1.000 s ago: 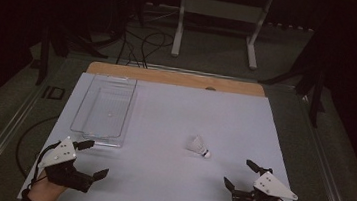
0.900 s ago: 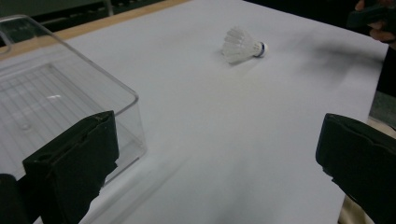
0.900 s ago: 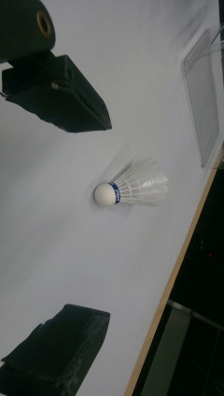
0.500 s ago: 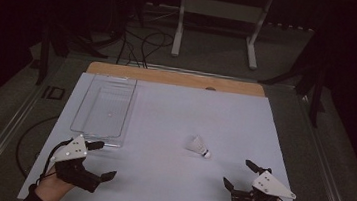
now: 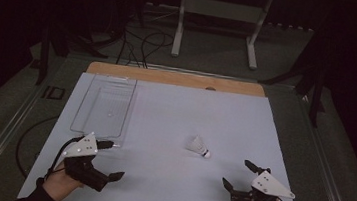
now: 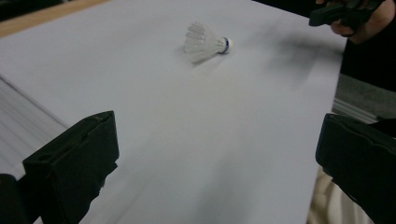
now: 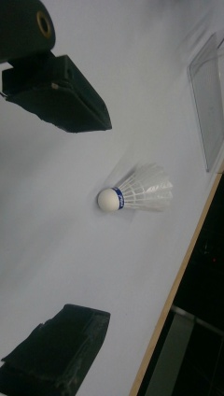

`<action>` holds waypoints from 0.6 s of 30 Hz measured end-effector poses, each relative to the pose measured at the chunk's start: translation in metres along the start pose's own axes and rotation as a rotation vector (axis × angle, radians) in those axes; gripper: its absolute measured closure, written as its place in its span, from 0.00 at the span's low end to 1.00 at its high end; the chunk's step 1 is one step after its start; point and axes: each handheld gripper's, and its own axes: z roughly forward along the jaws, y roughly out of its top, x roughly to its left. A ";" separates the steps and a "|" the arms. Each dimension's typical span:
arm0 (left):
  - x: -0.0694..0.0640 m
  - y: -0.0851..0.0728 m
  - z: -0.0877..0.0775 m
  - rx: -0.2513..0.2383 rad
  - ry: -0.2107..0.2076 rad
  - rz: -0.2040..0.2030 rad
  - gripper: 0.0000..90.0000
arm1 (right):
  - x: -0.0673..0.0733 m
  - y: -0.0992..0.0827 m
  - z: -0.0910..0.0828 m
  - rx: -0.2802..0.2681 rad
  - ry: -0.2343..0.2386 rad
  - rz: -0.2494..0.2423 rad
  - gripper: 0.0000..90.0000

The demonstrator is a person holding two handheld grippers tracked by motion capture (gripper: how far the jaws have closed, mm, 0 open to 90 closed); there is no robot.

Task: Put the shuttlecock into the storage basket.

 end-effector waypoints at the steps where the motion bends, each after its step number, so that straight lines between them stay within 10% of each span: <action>1: 0.000 0.001 0.001 0.004 -0.002 0.002 0.00 | 0.000 0.000 0.000 0.000 0.002 0.000 0.09; 18: -0.009 0.019 0.018 0.166 0.006 0.055 0.00 | 0.000 0.000 0.000 -0.001 0.011 0.005 0.09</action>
